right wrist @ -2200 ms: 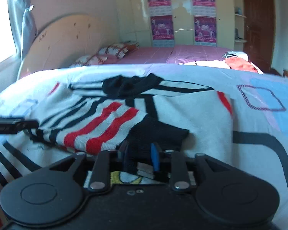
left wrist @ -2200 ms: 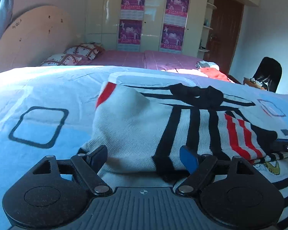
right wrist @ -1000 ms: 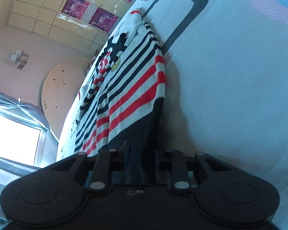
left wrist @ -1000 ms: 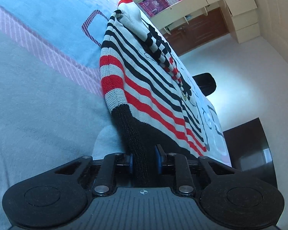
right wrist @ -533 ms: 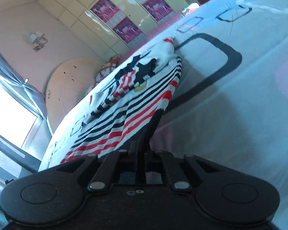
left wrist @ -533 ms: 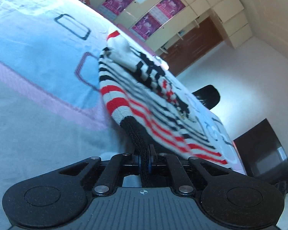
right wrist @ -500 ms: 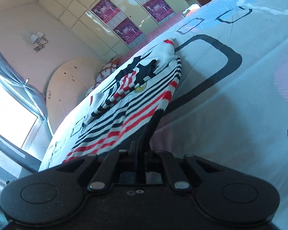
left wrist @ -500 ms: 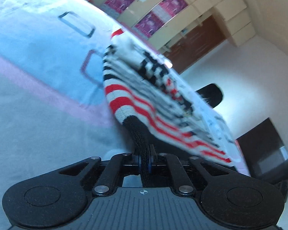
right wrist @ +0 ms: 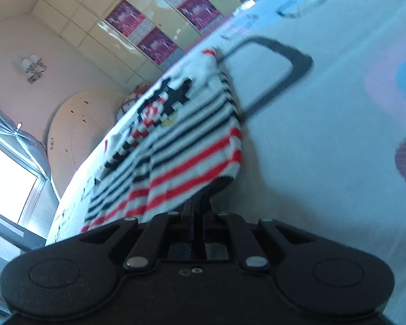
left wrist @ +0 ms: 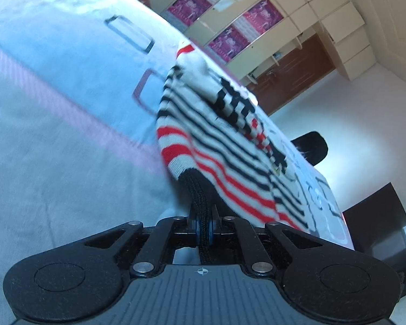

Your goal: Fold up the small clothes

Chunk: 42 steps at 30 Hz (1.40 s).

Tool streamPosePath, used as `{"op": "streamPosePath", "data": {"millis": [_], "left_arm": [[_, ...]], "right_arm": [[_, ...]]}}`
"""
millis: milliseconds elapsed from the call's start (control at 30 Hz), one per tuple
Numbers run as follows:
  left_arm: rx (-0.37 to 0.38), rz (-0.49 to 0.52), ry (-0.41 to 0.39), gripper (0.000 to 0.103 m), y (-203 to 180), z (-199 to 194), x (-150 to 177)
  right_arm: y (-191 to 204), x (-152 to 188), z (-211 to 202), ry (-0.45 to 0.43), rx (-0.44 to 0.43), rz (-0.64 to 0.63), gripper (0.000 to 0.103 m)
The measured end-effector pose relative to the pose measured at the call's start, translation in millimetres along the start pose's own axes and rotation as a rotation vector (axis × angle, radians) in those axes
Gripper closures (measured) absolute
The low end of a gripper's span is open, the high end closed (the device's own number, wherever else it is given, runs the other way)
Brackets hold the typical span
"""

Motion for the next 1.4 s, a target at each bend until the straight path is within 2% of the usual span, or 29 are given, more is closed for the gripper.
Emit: {"op": "streamPosePath", "data": {"millis": [267, 467, 567, 733, 900, 1033, 1167, 1233, 1267, 1300, 1367, 1400], "left_arm": [[0.066, 0.044, -0.136, 0.098, -37, 12, -81], [0.093, 0.101, -0.199, 0.098, -74, 55, -151], [0.086, 0.099, -0.209, 0.098, -82, 82, -184], [0.049, 0.122, -0.193, 0.098, -80, 135, -229], [-0.018, 0.122, -0.157, 0.098, -57, 190, -261], [-0.059, 0.096, -0.125, 0.098, -34, 229, -280], [-0.134, 0.02, -0.043, 0.097, 2, 273, -281], [-0.147, -0.036, -0.031, 0.096, 19, 290, -279], [-0.135, -0.065, -0.039, 0.092, 24, 295, -278], [-0.111, -0.078, -0.053, 0.083, 26, 300, -278], [-0.085, -0.079, -0.078, 0.07, 24, 305, -279], [-0.069, -0.075, -0.095, 0.057, 21, 305, -280]], "right_arm": [[52, -75, -2, -0.143, -0.039, -0.123, 0.097], [82, -143, 26, -0.198, -0.054, -0.183, 0.097], [91, -176, 47, -0.204, -0.056, -0.201, 0.097], [99, -225, 99, -0.178, -0.077, -0.198, 0.097], [96, -259, 165, -0.125, -0.1, -0.178, 0.097], [88, -273, 217, -0.065, -0.112, -0.151, 0.097], [70, -275, 272, 0.015, -0.082, -0.11, 0.096], [60, -274, 299, 0.06, -0.096, -0.056, 0.082], [55, -277, 307, 0.05, -0.086, -0.034, 0.077], [50, -280, 313, 0.031, -0.082, -0.015, 0.075], [46, -287, 320, 0.013, -0.098, 0.005, 0.07], [45, -290, 320, -0.003, -0.095, 0.003, 0.058]]}}
Point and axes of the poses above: each gripper's, at about its wrist camera, not at the fingertips, and z roughly the way its jaws point, y to its left, x to its underside, the point moved 9 cm from there along z, roughly the way its jaws point, and after that the axes turned 8 degrees about x, right-handed, at the moved point
